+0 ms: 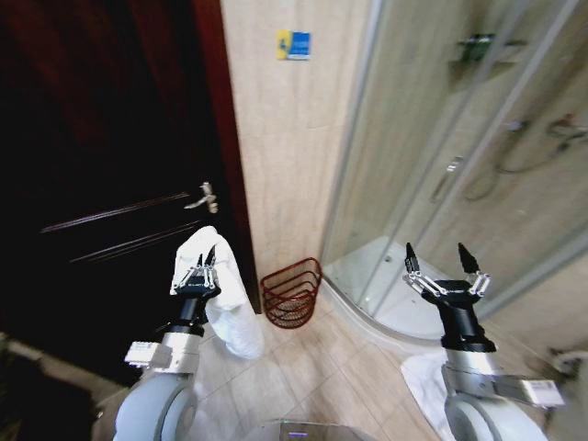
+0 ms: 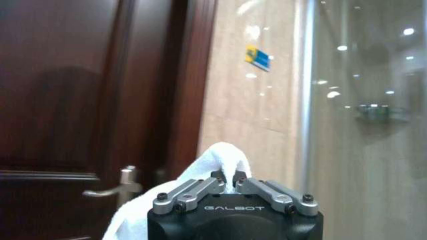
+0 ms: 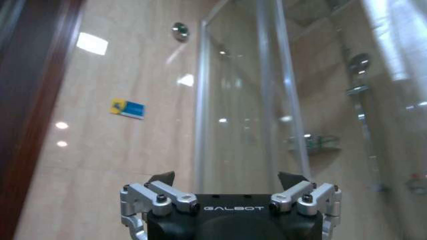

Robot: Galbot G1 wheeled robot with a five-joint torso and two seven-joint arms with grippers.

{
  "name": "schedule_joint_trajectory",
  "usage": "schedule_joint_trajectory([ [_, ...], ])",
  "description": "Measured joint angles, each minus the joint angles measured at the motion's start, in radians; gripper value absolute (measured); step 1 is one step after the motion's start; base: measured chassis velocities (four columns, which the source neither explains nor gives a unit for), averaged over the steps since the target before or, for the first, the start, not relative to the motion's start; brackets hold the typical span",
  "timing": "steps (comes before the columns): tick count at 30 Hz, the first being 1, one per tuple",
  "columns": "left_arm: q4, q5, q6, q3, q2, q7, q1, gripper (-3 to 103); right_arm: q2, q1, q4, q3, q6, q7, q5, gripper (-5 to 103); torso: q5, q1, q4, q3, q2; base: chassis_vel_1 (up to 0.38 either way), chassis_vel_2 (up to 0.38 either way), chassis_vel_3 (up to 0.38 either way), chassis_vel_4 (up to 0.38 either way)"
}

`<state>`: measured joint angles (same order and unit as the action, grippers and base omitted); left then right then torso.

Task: Discard the used towel into the hamper.

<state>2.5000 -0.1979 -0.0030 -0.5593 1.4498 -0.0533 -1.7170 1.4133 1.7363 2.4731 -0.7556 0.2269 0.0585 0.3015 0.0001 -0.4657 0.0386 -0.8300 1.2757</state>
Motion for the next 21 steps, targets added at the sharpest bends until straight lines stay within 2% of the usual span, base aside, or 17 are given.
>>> schedule_joint_trajectory([
  [5, 0.000, -0.006, -0.002, -0.001, -0.003, -0.003, 0.003, 3, 0.001, -0.003, -0.003, 0.002, 0.000, -0.001, 0.000, 100, 0.0000, 0.000, -0.0001, 0.000, 0.000, -0.135, -0.131, -0.107, -0.111],
  [11, 0.000, -0.012, -0.039, -0.002, 0.000, -0.004, 0.008, 3, 0.003, 0.000, -0.004, 0.002, 0.005, -0.001, -0.001, 100, -0.0001, 0.000, -0.0003, 0.000, 0.000, -0.105, -0.110, -0.104, -0.103],
  [21, -0.038, -0.016, -0.078, 0.006, -0.036, 0.021, 0.022, 3, 0.031, 0.008, 0.012, 0.002, -0.017, -0.013, -0.015, 100, -0.0002, 0.000, 0.0000, 0.000, 0.000, -0.014, -0.019, -0.021, -0.014],
])
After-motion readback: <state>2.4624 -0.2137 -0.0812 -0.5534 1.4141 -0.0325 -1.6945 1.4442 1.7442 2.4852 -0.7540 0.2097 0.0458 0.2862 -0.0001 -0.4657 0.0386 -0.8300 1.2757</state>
